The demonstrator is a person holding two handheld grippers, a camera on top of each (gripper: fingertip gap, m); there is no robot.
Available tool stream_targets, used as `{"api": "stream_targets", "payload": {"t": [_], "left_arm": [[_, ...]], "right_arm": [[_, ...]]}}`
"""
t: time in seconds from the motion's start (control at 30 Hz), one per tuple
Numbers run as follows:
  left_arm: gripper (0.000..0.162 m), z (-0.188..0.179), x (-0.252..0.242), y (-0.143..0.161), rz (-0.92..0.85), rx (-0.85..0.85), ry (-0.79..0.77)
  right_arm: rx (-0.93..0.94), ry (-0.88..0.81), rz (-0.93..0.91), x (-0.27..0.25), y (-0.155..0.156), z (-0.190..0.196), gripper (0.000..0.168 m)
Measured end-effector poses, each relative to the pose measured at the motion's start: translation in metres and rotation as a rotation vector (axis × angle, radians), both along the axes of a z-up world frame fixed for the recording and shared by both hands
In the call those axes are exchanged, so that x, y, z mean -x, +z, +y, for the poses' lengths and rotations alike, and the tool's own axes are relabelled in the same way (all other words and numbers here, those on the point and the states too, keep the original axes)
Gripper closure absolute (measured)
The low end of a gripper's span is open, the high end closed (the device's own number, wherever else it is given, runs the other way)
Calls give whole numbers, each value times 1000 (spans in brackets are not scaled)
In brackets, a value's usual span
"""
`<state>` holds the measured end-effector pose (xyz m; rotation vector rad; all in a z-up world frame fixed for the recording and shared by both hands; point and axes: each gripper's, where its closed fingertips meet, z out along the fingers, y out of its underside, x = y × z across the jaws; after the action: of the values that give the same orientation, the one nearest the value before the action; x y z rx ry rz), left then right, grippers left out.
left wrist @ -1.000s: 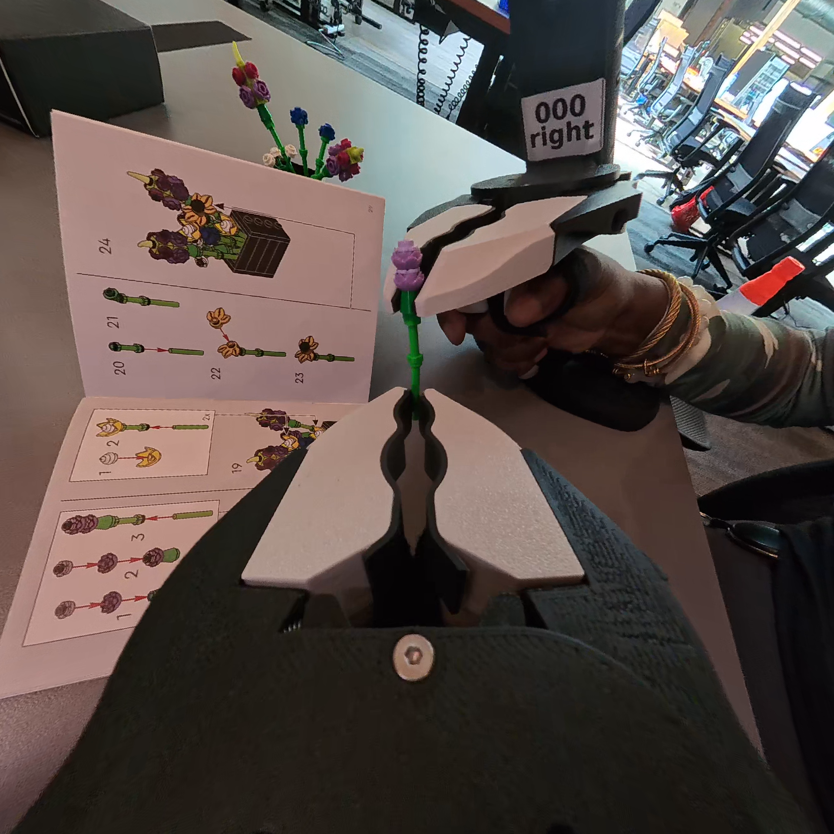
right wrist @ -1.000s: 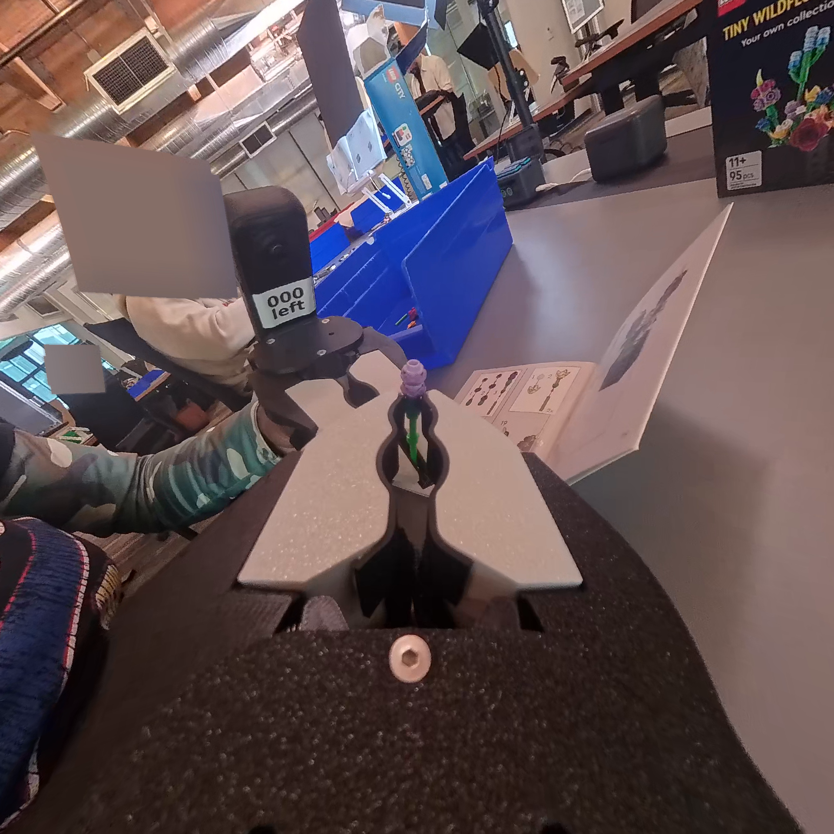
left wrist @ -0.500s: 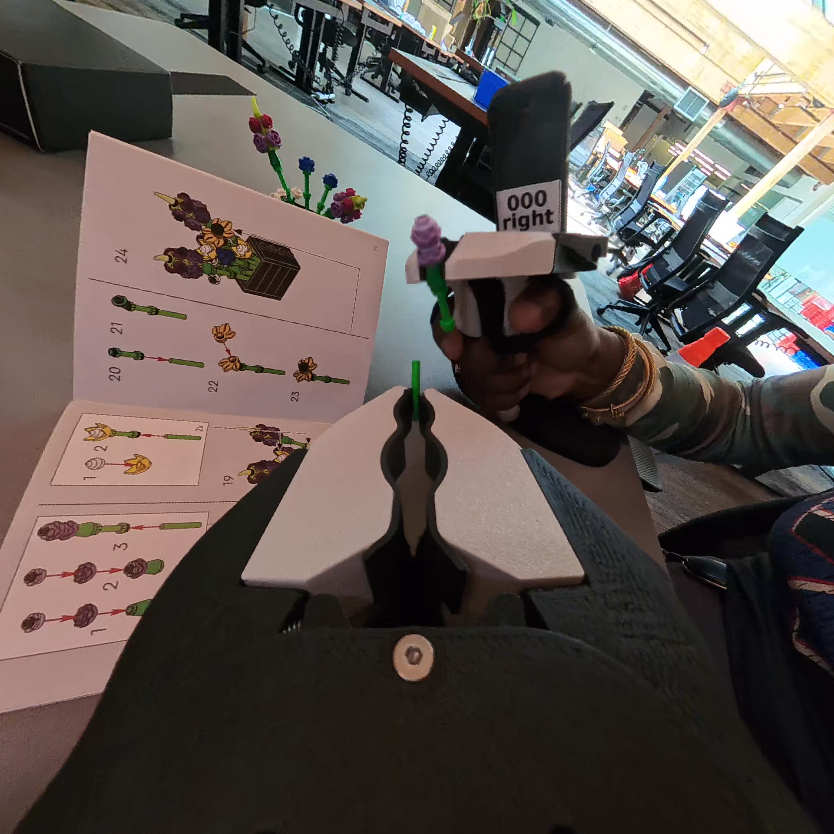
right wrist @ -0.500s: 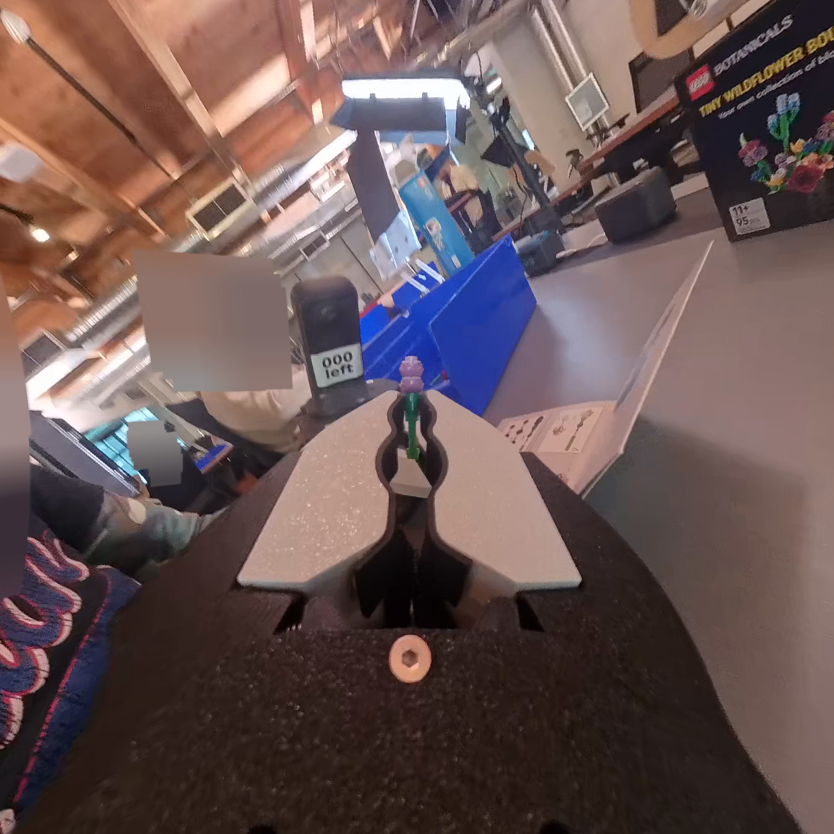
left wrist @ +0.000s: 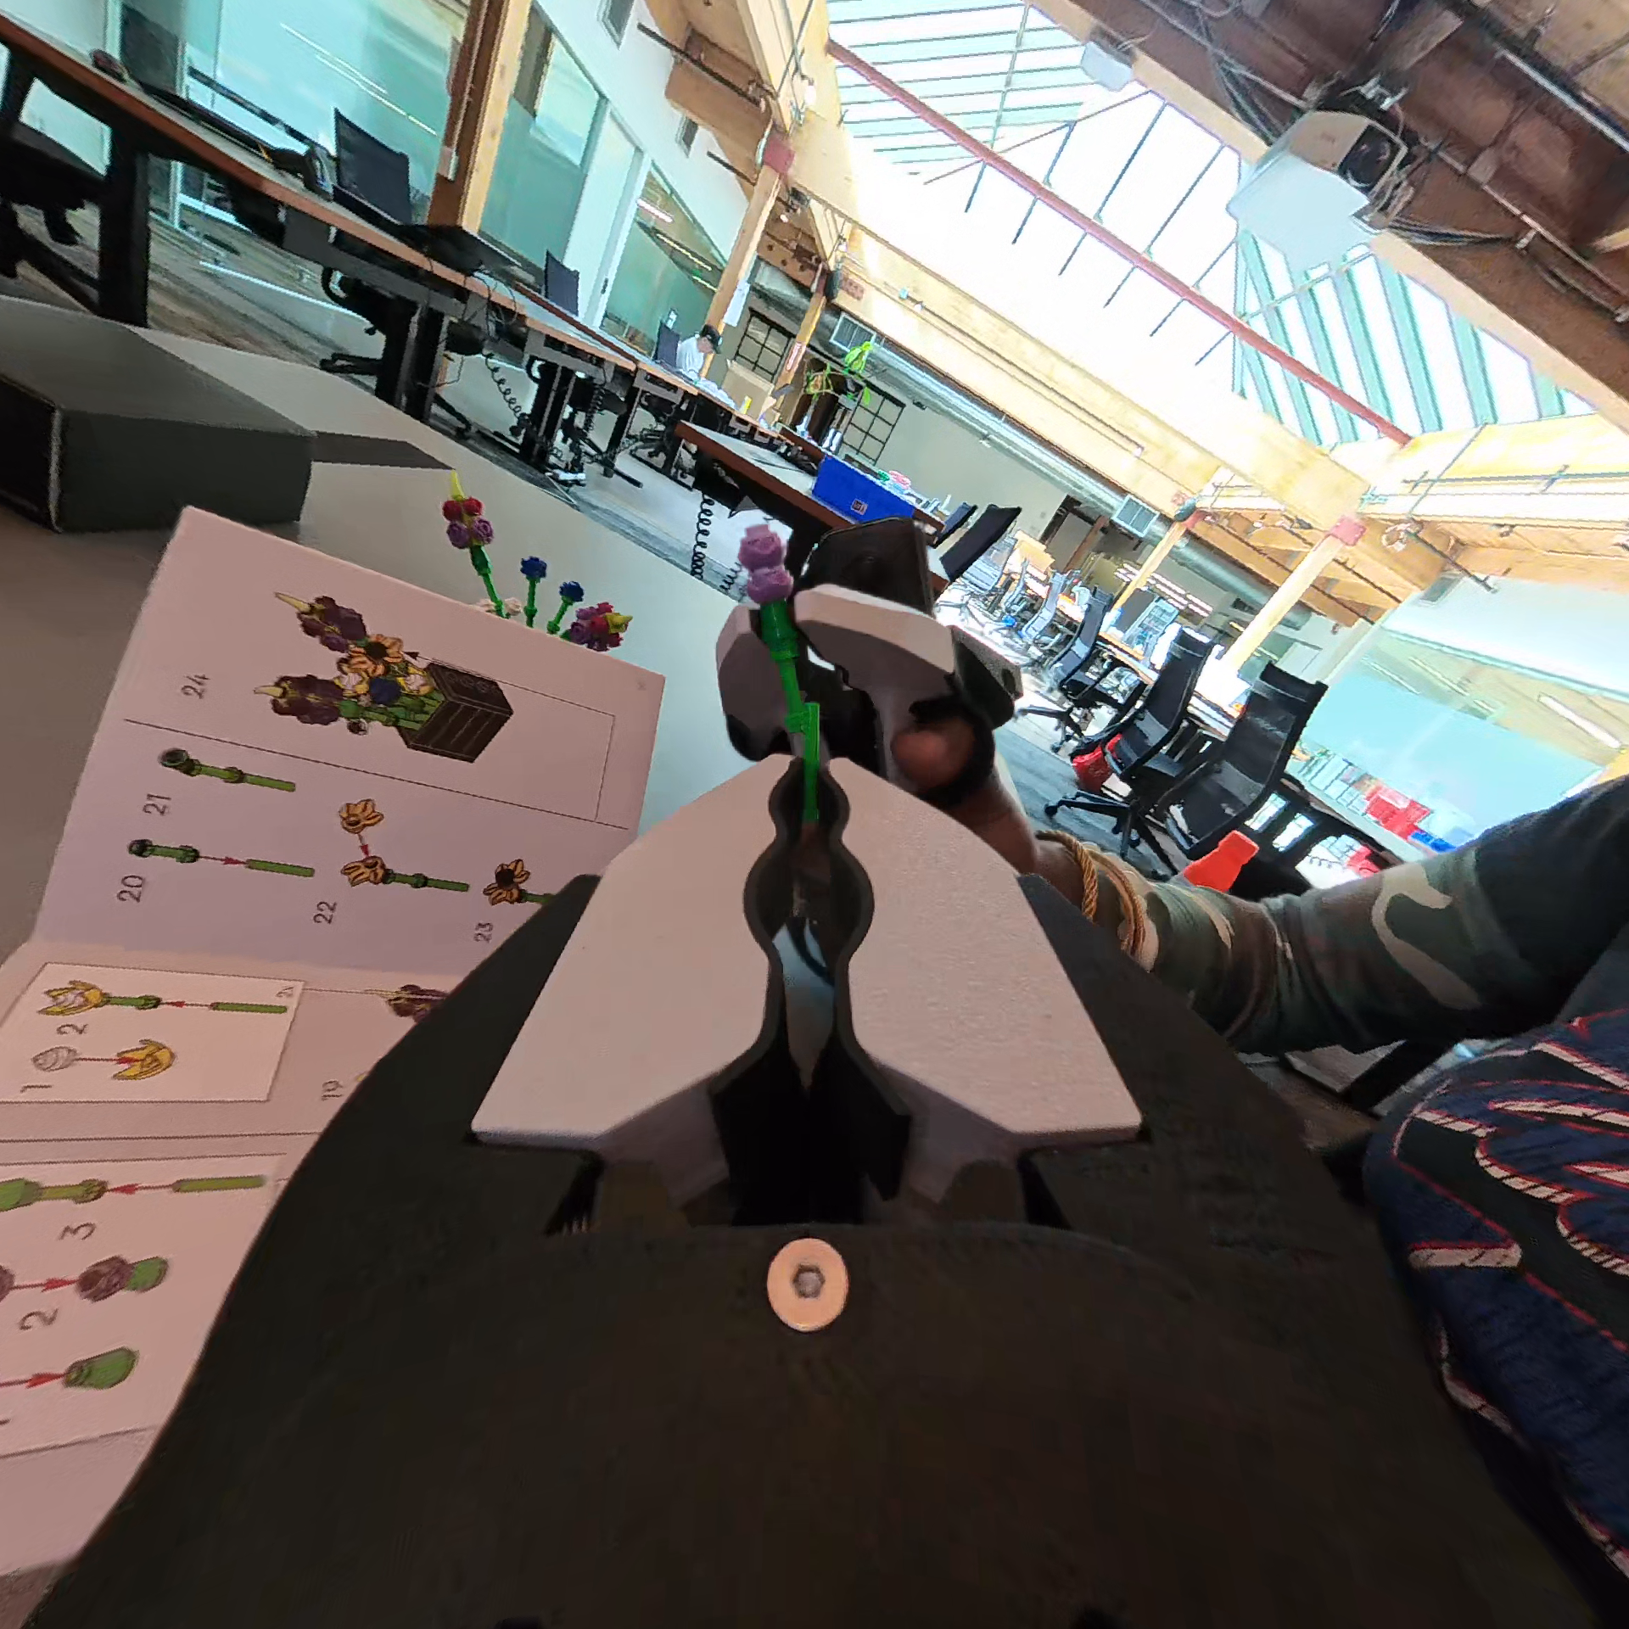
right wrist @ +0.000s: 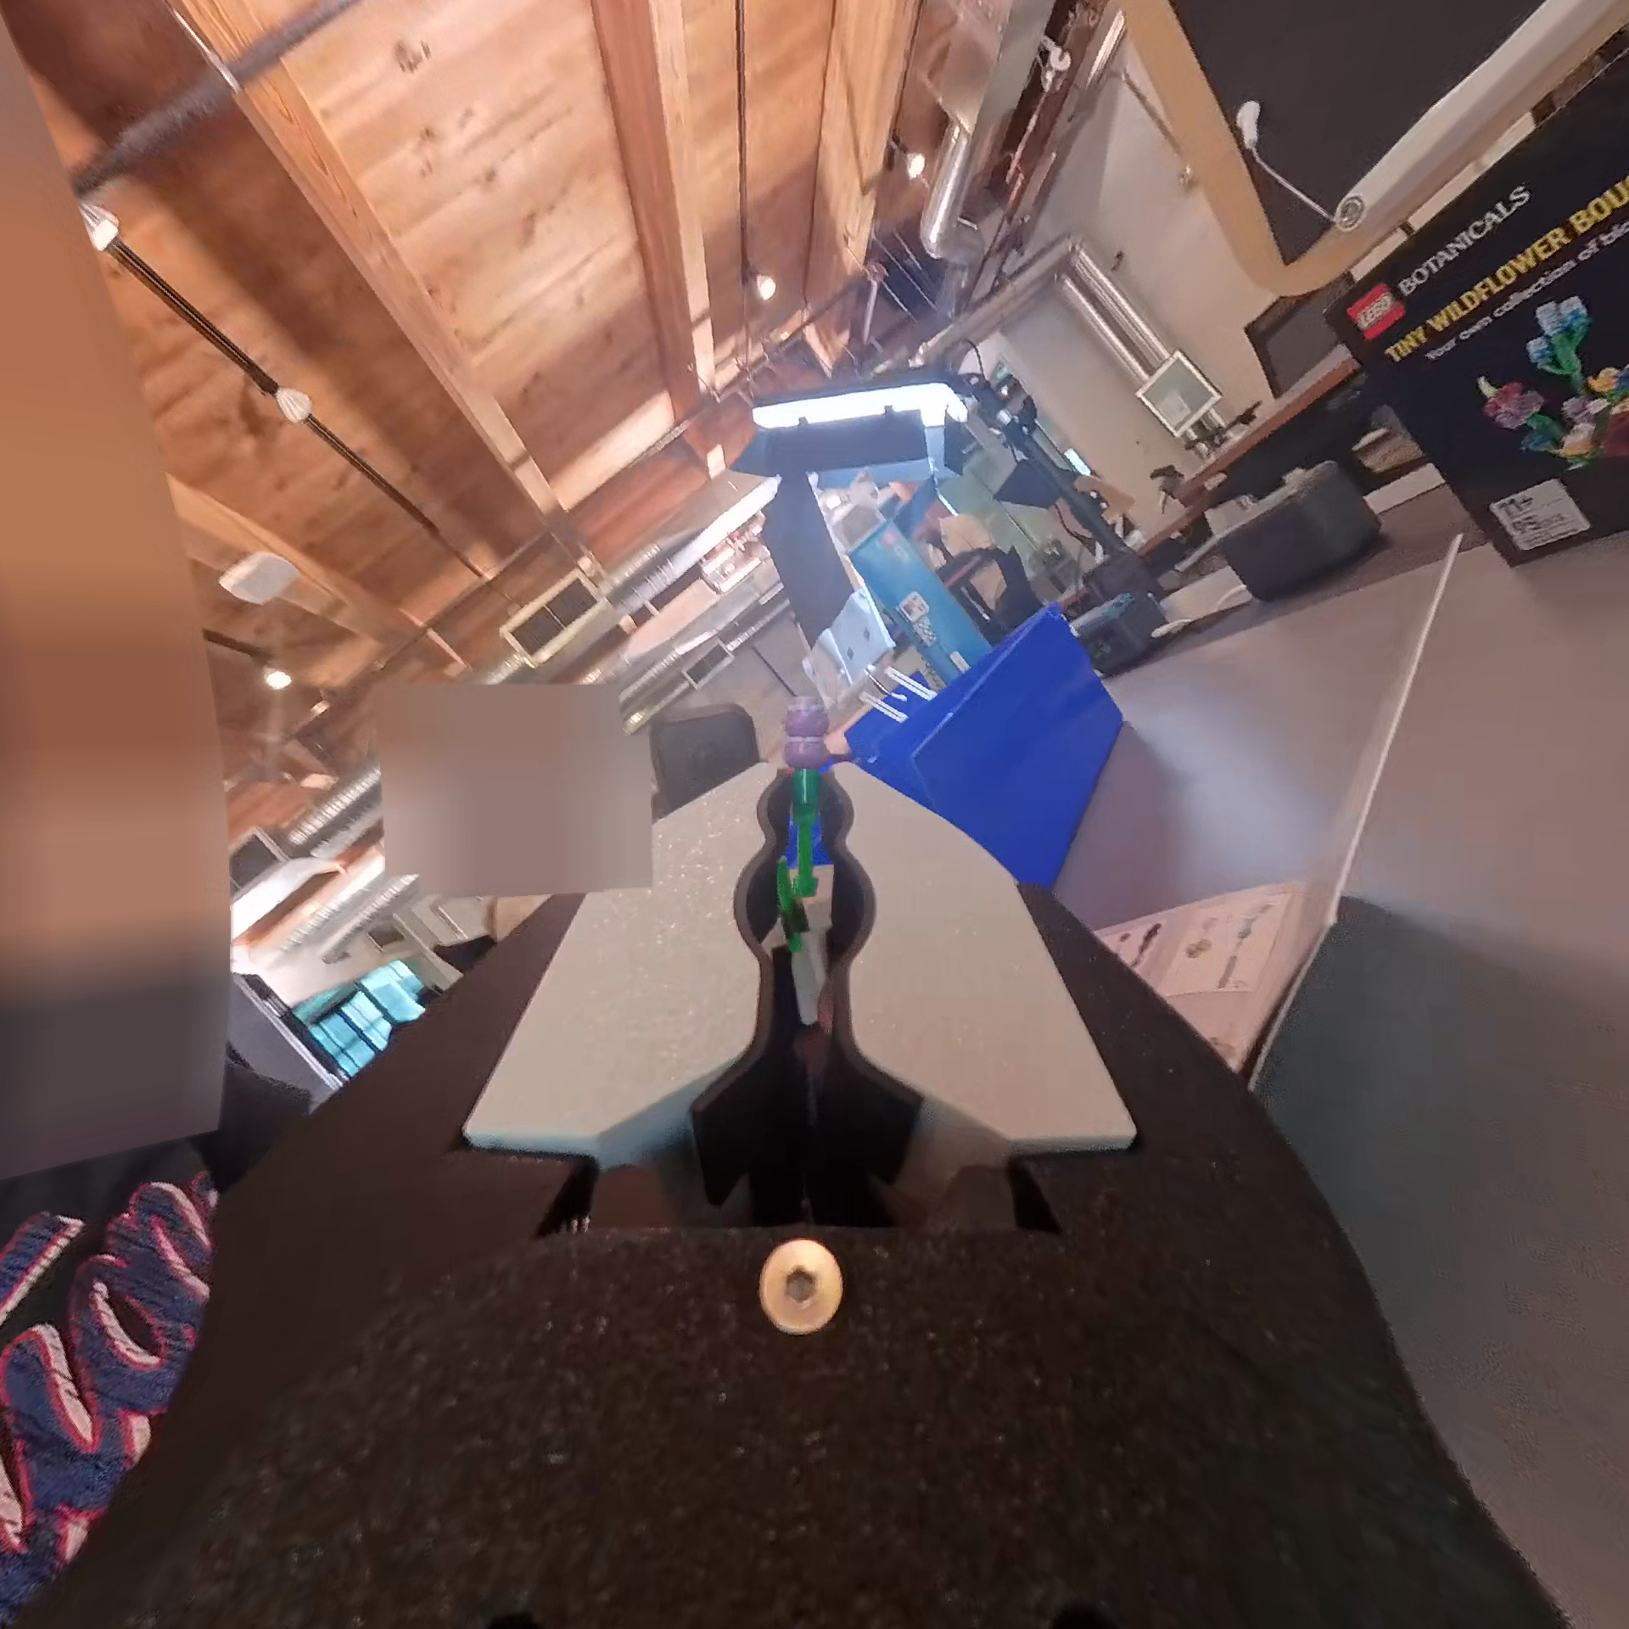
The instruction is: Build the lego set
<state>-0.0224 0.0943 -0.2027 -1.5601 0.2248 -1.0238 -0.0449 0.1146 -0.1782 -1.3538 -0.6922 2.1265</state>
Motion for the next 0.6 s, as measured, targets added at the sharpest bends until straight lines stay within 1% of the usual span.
{"api": "stream_targets", "payload": {"t": [0.07, 0.17, 0.23, 0.3, 0.37, 0.4, 0.5, 0.57, 0.6], "left_arm": [[159, -1, 9, 2, 40, -20, 37], [159, -1, 25, 1, 144, -39, 112], [159, -1, 26, 0, 167, -33, 122], [159, -3, 20, 1, 147, -29, 92], [159, -4, 14, -1, 147, -20, 63], [159, -4, 12, -2, 161, -17, 58], [159, -3, 12, -6, 220, -23, 71], [159, -3, 12, -8, 246, -23, 78], [159, -2, 12, -9, 247, -19, 78]], "right_arm": [[-94, 11, -90, -4, -4, -1, 162], [-281, 158, -352, -29, -20, -19, 161], [-424, 185, -587, -64, -37, -20, 161], [-584, 173, -901, -108, -64, -10, 161], [-675, 165, -1176, -151, -88, -2, 162], [-699, 175, -1253, -165, -96, -3, 161], [-730, 193, -1337, -179, -113, -10, 161], [-743, 186, -1323, -176, -114, -12, 160], [-752, 182, -1330, -177, -113, -11, 157]]}}
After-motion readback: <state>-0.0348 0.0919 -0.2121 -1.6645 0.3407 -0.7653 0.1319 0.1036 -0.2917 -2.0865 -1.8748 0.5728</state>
